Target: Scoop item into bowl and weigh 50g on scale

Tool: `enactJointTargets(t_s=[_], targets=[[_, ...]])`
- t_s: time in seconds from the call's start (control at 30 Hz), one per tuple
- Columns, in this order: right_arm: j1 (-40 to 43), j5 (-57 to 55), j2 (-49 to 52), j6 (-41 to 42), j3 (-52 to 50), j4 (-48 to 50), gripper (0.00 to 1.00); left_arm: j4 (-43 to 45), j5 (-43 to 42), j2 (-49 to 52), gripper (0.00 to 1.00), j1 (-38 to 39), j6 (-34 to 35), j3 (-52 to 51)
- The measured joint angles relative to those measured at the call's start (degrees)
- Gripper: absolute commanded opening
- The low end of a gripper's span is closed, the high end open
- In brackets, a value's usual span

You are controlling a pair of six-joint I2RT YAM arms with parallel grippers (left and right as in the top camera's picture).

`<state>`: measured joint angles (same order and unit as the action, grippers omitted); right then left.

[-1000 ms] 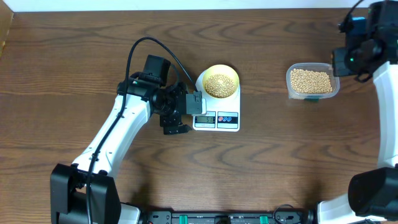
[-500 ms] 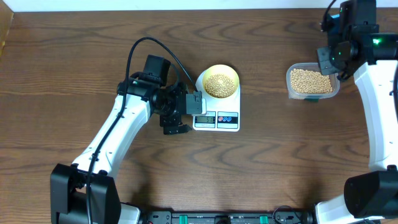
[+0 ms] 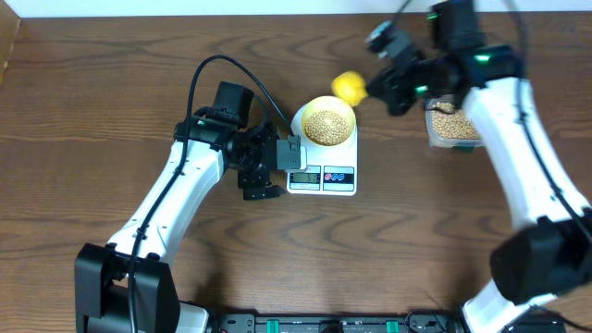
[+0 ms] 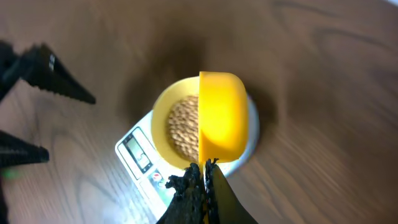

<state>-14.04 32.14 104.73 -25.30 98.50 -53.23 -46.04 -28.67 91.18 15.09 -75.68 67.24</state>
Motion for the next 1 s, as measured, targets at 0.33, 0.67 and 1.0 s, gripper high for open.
enactJointTargets(t_s=[0.33,0.67,1.0], targets=[[-8.48,-8.46,5.18,-6.03,-0.04,2.19,0.01,0.00,0.00,0.00,0.98,0.00,0.00,0.00],[-10.80,-19.15,7.85,-7.69,-0.04,2.08,0.01,0.00,0.00,0.00,0.97,0.00,0.00,0.00],[-10.84,-20.39,8.74,-7.96,-0.04,-0.50,0.01,0.00,0.00,0.00,0.98,0.00,0.00,0.00]])
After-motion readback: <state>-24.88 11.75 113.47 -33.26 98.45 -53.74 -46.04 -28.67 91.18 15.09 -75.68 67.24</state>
